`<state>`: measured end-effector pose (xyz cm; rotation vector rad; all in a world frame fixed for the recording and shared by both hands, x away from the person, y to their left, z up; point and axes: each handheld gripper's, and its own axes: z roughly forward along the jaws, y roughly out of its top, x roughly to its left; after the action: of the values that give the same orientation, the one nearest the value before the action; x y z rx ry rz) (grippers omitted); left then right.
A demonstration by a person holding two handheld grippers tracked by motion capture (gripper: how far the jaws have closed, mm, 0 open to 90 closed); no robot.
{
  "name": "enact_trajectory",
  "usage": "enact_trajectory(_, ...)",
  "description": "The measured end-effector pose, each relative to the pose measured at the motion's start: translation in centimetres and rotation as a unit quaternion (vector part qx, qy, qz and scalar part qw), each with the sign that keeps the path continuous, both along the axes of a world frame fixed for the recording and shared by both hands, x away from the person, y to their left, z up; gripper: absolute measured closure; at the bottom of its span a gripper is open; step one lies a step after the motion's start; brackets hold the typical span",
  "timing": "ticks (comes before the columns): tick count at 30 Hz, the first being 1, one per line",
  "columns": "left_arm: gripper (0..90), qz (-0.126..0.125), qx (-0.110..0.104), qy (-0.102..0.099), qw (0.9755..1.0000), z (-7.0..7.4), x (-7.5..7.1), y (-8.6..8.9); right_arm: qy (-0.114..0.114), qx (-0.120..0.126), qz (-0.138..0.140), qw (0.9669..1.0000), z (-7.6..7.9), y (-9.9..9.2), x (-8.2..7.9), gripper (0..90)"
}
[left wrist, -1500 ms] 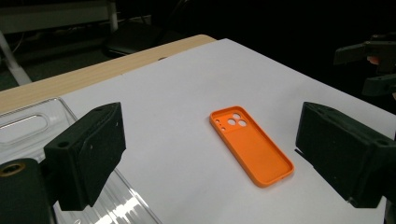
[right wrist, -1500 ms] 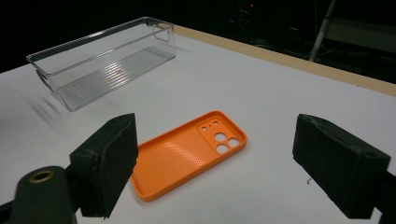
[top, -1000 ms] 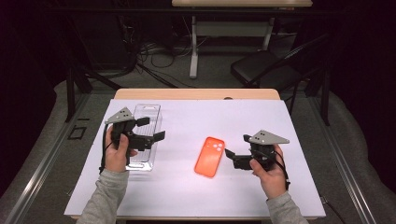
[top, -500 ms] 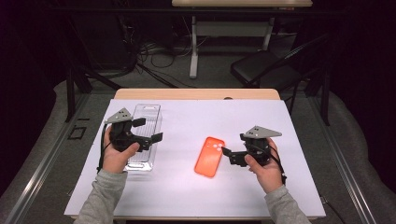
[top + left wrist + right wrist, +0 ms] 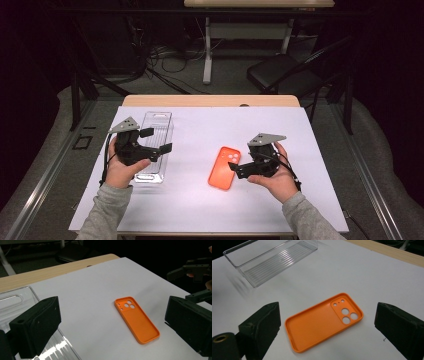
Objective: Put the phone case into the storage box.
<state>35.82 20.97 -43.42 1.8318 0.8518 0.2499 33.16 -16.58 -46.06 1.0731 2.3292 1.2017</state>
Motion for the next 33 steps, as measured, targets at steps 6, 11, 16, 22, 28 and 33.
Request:
enact_trajectory(6, 0.6, -0.008, 0.013, -0.004, 0.9999, 0.2, -0.3, -0.4, 0.006, -0.027, 0.013, 0.9995, -0.1, 1.1, 0.3, 6.4)
enact_trajectory(11, 0.8, -0.008, 0.015, -0.003, 0.9998, 0.2, -0.4, -0.4, 0.009, -0.04, 0.022, 0.9989, -0.2, 1.6, 0.4, 8.7)
enact_trajectory(16, 1.1, -0.008, 0.016, -0.001, 0.9998, 0.1, -0.3, -0.4, 0.005, -0.046, 0.032, 0.9984, 0.0, 1.9, 0.5, 14.0)
enact_trajectory(22, 1.5, -0.006, 0.02, 0.0, 0.9998, 0.1, -0.3, -0.3, 0.01, -0.057, 0.043, 0.9974, 0.1, 2.4, 0.8, 15.4)
enact_trajectory(28, 2.1, -0.006, 0.019, 0.002, 0.9998, 0.1, -0.4, -0.3, 0.016, -0.067, 0.055, 0.996, 0.2, 2.9, 0.9, 20.0)
enact_trajectory(33, 3.3, -0.005, 0.022, 0.003, 0.9997, 0.1, -0.3, -0.3, 0.022, -0.079, 0.069, 0.9942, 0.5, 3.2, 1.0, 24.8)
